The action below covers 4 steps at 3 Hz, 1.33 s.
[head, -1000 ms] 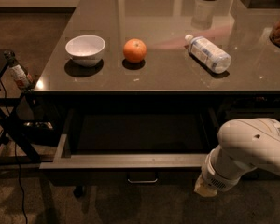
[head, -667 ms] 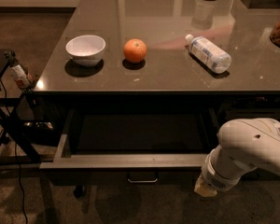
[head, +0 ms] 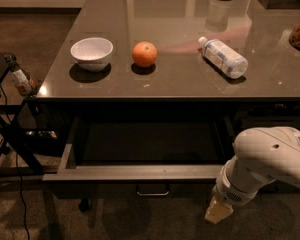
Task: Close top drawer
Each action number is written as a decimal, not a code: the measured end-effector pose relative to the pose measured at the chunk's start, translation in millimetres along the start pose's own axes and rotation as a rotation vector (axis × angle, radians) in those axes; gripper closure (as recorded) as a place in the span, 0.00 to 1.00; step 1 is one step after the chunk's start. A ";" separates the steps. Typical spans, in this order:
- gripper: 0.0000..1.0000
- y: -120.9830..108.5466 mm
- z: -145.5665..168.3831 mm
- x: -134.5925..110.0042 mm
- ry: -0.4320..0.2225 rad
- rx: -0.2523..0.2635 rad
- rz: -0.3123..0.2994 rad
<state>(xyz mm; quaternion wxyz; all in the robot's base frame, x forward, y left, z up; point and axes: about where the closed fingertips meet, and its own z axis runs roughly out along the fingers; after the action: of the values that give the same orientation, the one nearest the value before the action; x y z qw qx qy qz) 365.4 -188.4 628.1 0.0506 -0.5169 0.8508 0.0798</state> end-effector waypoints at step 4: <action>0.43 0.0 0.0 0.0 0.000 0.000 0.000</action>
Offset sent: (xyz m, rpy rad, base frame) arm 0.0000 0.0000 0.0000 0.0000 0.0000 0.0000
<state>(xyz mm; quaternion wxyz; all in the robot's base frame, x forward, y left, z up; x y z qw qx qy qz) 365.4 -188.4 628.2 0.0506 -0.5169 0.8508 0.0798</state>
